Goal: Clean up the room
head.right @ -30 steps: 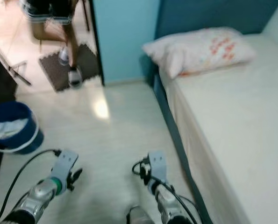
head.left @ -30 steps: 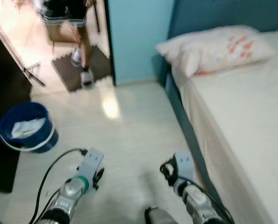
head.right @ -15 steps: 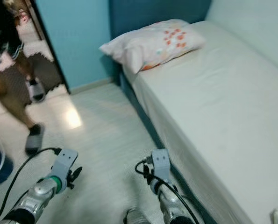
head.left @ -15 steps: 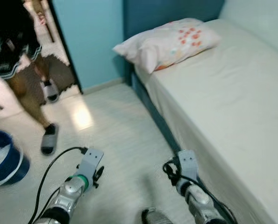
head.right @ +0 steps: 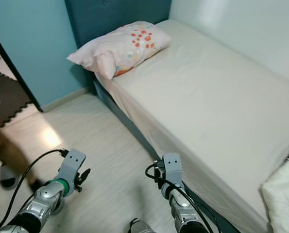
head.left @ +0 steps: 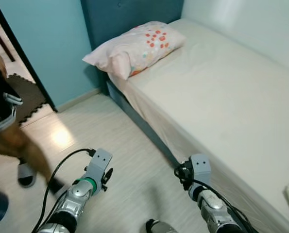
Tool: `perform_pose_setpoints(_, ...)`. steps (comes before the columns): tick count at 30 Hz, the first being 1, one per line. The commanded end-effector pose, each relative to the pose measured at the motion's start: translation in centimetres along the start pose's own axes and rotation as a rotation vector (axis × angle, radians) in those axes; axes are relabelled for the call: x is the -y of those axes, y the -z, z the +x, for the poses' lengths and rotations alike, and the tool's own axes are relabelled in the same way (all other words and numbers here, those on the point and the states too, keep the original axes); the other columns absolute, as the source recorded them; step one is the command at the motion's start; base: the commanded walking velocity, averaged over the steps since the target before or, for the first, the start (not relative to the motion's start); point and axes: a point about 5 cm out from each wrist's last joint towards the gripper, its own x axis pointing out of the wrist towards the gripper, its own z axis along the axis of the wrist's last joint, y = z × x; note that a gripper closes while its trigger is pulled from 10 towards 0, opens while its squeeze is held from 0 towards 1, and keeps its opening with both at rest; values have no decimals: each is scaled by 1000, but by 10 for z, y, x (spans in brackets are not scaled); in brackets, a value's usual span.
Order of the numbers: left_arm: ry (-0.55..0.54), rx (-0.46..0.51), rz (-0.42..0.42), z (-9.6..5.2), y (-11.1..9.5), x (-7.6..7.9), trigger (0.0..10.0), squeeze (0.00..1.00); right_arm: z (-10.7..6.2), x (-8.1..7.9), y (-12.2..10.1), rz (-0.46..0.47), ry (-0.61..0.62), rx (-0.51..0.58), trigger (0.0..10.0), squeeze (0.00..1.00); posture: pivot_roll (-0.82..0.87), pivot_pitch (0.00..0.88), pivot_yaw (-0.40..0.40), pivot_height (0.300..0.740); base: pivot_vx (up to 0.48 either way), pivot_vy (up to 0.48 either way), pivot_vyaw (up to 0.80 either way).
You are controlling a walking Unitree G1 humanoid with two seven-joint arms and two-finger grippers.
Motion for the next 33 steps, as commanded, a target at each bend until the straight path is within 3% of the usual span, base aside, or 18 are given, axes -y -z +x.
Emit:
perform_pose_setpoints(1,10,-27,8,-1,6,4,10000,0,-4,2,9,-1,1,-39,10000,0,-95,74,73,740,0,0,-781)
perform_pose_setpoints(33,9,-28,1,-1,6,4,10000,0,-4,1,10,-1,0,-46,10000,0,-93,79,73,740,0,0,-780)
